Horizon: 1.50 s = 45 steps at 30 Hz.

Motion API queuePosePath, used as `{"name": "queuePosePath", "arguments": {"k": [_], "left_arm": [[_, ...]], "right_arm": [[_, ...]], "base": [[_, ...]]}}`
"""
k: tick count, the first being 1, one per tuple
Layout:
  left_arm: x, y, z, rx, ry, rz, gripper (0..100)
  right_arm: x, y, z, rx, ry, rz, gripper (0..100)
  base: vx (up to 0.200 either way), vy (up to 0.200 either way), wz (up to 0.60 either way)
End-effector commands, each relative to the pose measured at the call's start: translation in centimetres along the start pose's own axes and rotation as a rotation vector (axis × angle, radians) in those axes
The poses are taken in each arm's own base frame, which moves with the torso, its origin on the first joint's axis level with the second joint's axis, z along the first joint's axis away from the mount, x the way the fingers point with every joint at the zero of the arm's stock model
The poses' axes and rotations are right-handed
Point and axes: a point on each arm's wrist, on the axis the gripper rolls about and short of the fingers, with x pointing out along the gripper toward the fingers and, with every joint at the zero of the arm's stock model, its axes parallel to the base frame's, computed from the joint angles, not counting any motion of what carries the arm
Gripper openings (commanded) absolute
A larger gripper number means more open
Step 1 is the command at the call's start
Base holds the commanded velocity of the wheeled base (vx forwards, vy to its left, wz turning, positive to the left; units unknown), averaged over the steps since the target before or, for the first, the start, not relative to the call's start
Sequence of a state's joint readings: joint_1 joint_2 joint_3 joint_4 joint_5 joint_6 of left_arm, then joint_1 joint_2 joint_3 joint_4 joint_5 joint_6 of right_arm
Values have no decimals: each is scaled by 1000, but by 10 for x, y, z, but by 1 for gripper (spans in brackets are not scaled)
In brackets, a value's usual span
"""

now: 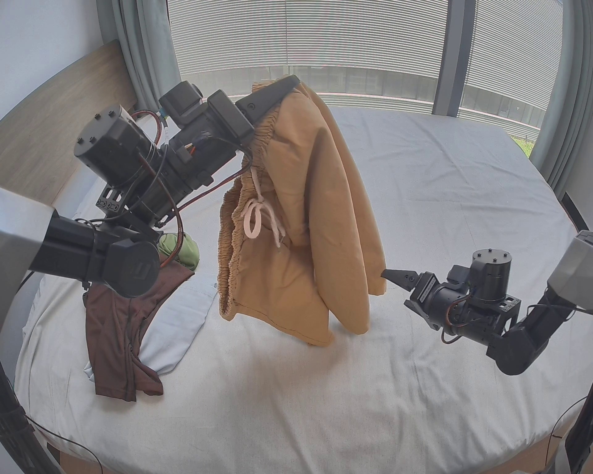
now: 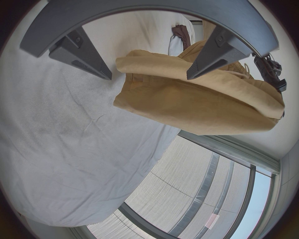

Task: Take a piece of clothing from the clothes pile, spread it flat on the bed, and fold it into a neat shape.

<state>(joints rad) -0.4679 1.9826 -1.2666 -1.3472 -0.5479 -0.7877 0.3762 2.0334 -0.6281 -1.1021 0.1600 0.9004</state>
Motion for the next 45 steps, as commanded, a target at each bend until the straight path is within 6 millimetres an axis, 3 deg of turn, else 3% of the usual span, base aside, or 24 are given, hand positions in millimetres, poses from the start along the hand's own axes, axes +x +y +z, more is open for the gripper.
{"name": "queuePosePath", "arguments": {"k": [1, 17, 32, 33, 45], "left_arm": [[1, -1, -2, 0, 1, -6, 0], [1, -3, -1, 9, -11, -24, 0], [0, -6, -2, 8, -12, -32, 0], [0, -7, -3, 8, -13, -34, 0], [0, -7, -2, 13, -19, -36, 0]], "right_arm": [[28, -15, -9, 20, 36, -36, 100], [84, -20, -6, 77, 64, -77, 100], [106, -19, 3, -8, 14, -15, 100], [106, -20, 2, -18, 13, -14, 0], [107, -23, 5, -58, -13, 5, 0]], "base": [[0, 0, 0], [0, 0, 0], [0, 0, 0], [0, 0, 0], [0, 0, 0]]}}
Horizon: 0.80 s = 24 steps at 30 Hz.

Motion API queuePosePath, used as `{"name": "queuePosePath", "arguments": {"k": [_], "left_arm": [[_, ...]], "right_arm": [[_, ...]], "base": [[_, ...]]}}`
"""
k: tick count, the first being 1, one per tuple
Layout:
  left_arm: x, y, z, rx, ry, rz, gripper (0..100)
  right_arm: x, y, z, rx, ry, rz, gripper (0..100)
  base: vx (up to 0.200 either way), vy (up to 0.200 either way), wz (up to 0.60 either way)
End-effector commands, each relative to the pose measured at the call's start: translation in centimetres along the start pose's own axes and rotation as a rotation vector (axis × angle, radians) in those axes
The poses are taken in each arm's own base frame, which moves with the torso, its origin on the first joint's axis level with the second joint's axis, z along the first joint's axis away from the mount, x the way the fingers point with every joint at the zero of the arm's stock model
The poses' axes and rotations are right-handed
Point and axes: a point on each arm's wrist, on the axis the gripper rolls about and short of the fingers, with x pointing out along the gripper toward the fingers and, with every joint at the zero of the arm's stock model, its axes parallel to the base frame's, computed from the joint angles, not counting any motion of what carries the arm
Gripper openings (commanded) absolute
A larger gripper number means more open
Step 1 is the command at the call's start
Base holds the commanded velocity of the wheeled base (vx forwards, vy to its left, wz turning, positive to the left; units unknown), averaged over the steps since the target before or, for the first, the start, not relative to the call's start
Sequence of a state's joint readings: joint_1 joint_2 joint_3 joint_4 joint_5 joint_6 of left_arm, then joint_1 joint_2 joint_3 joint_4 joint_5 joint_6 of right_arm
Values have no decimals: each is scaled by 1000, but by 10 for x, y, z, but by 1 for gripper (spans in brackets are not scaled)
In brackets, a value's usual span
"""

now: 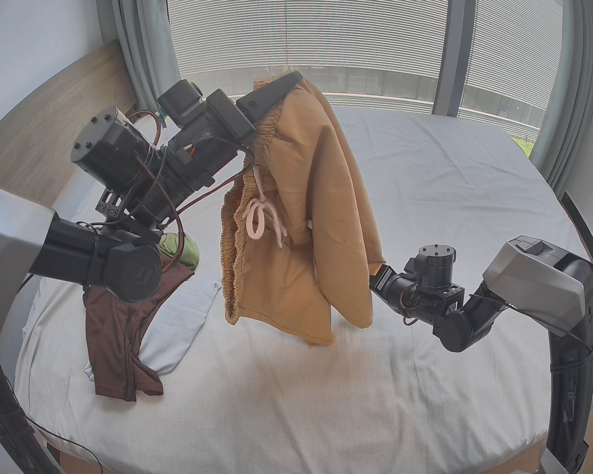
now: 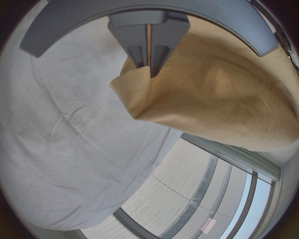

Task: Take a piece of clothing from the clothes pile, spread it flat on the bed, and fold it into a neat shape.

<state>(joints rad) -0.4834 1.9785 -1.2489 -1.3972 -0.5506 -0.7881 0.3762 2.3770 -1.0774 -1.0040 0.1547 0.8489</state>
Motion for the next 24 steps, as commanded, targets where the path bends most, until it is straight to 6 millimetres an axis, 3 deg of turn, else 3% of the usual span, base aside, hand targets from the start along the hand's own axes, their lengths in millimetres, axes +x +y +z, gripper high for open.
{"name": "queuePosePath", "arguments": {"k": [1, 8, 16, 24], "left_arm": [[-1, 0, 0, 2, -3, 1, 0], [-13, 10, -8, -13, 16, 49, 0], [-52, 40, -15, -32, 46, 181, 0], [-84, 79, -33, -71, 47, 280, 0]], "right_arm": [[-2, 1, 2, -8, -6, 0, 0], [-24, 0, 2, -60, -24, 9, 0], [-48, -4, 5, -98, -36, -10, 0], [-55, -9, 4, -91, -24, -34, 0]], "base": [[0, 0, 0], [0, 0, 0], [0, 0, 0], [0, 0, 0]]}}
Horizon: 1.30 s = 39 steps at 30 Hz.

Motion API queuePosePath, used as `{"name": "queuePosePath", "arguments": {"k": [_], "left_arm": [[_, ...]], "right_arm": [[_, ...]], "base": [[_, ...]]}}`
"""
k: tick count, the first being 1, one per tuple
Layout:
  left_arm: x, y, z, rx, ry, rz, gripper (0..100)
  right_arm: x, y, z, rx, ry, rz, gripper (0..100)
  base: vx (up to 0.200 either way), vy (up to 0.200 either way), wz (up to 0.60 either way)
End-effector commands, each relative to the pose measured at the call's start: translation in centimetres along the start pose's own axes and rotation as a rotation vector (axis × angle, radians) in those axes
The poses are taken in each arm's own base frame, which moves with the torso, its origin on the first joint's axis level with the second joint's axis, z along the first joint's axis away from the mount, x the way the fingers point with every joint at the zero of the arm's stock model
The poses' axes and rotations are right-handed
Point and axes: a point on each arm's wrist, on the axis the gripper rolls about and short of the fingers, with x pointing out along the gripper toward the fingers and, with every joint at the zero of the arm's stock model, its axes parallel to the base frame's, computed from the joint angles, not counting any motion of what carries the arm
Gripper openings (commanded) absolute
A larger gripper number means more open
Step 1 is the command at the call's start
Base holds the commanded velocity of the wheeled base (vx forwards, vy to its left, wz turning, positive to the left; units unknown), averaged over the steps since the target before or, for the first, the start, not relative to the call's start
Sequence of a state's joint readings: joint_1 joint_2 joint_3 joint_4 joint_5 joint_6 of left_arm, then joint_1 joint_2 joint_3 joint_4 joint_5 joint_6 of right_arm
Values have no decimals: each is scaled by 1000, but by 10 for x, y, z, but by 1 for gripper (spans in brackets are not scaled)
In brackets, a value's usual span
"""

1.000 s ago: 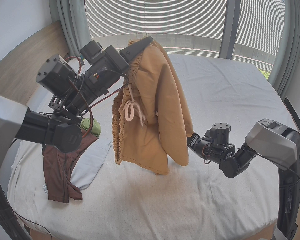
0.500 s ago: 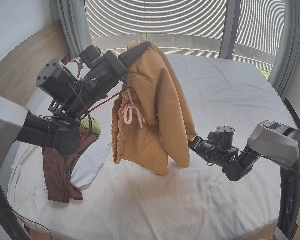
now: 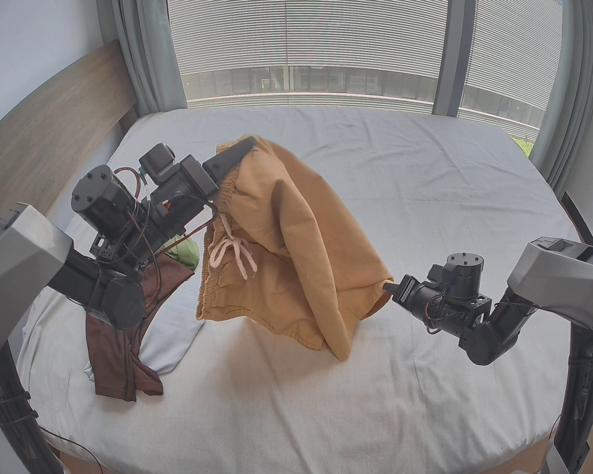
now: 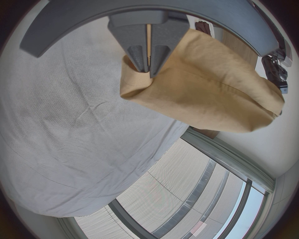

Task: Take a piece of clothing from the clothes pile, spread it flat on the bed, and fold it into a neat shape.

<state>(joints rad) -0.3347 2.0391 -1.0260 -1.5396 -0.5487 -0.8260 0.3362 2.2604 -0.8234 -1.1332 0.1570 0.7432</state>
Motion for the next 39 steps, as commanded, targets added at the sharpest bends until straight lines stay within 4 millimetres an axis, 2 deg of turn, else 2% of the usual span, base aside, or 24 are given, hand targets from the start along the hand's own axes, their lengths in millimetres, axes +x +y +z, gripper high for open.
{"name": "queuePosePath", "arguments": {"k": [1, 8, 17, 23, 24, 32, 39], "left_arm": [[-14, 32, -15, -32, 29, 87, 0], [-18, 47, -31, -60, 57, 127, 0], [-22, 67, -49, -83, 83, 169, 0], [-23, 72, -41, -70, 61, 175, 0], [-23, 72, -41, -71, 61, 177, 0], [-23, 71, -38, -65, 55, 172, 0], [-23, 71, -38, -65, 55, 172, 0]], "right_arm": [[-6, -1, 2, 1, -1, -8, 0], [-4, -6, 3, -7, 2, -21, 0], [16, -20, 0, -2, 12, -12, 0], [17, -17, -2, -3, 43, 30, 0], [18, -17, -2, -3, 43, 32, 100], [24, -13, -8, -8, 59, 41, 100], [38, -16, -20, -12, 82, 46, 100]], "base": [[0, 0, 0], [0, 0, 0], [0, 0, 0], [0, 0, 0], [0, 0, 0], [0, 0, 0], [0, 0, 0]]}}
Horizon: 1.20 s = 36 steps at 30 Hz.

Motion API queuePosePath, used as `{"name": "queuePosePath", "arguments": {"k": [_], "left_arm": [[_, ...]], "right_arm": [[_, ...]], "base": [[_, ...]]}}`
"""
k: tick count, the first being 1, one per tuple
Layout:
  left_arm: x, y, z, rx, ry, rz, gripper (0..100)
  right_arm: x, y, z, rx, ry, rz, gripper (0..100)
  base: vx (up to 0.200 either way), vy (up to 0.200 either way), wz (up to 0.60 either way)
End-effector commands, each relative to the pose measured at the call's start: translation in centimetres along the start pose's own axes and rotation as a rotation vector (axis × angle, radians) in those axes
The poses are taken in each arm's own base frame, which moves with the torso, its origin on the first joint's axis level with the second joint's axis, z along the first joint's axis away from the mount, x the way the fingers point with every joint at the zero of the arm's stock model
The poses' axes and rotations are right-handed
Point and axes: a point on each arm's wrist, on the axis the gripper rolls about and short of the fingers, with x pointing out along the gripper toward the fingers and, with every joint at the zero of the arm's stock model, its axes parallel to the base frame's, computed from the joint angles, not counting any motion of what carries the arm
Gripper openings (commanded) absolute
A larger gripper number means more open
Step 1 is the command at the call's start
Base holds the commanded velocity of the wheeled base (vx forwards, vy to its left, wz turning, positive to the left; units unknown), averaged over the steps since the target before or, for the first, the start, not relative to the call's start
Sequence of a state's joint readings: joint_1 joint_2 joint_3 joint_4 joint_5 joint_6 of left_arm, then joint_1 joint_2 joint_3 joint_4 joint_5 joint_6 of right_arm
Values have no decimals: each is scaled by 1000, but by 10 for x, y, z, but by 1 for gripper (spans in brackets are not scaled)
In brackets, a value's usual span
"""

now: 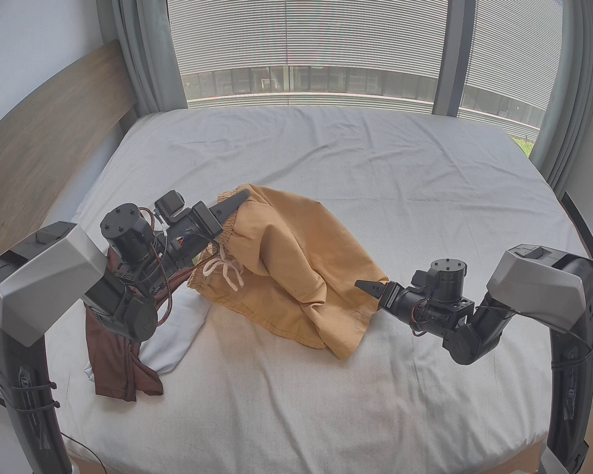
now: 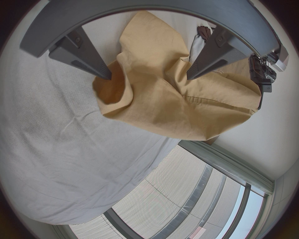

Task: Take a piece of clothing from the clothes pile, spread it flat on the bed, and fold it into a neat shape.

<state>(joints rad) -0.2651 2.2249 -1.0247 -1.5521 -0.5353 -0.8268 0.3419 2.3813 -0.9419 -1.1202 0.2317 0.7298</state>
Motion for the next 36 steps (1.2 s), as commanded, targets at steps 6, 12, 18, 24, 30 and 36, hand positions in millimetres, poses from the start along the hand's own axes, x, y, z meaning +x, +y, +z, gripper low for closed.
{"name": "queuePosePath", "arguments": {"k": [6, 12, 18, 24, 30, 36], "left_arm": [[0, 0, 0, 0, 0, -1, 0], [0, 0, 1, 2, -3, -2, 0], [0, -1, 2, 2, -5, -4, 0], [0, -1, 2, 2, -5, -4, 0], [0, -1, 2, 2, -4, -3, 0], [-2, 2, 5, 3, -10, 6, 0]], "right_arm": [[16, -2, -22, -5, 49, 5, 100], [21, -6, -32, -4, 72, -4, 100], [26, -4, -36, -10, 69, 8, 100], [29, -5, -36, -12, 63, 9, 0], [27, -1, -35, -17, 45, 29, 0], [18, 4, -30, -14, 7, 2, 0]], "base": [[0, 0, 0], [0, 0, 0], [0, 0, 0], [0, 0, 0], [0, 0, 0], [0, 0, 0]]}}
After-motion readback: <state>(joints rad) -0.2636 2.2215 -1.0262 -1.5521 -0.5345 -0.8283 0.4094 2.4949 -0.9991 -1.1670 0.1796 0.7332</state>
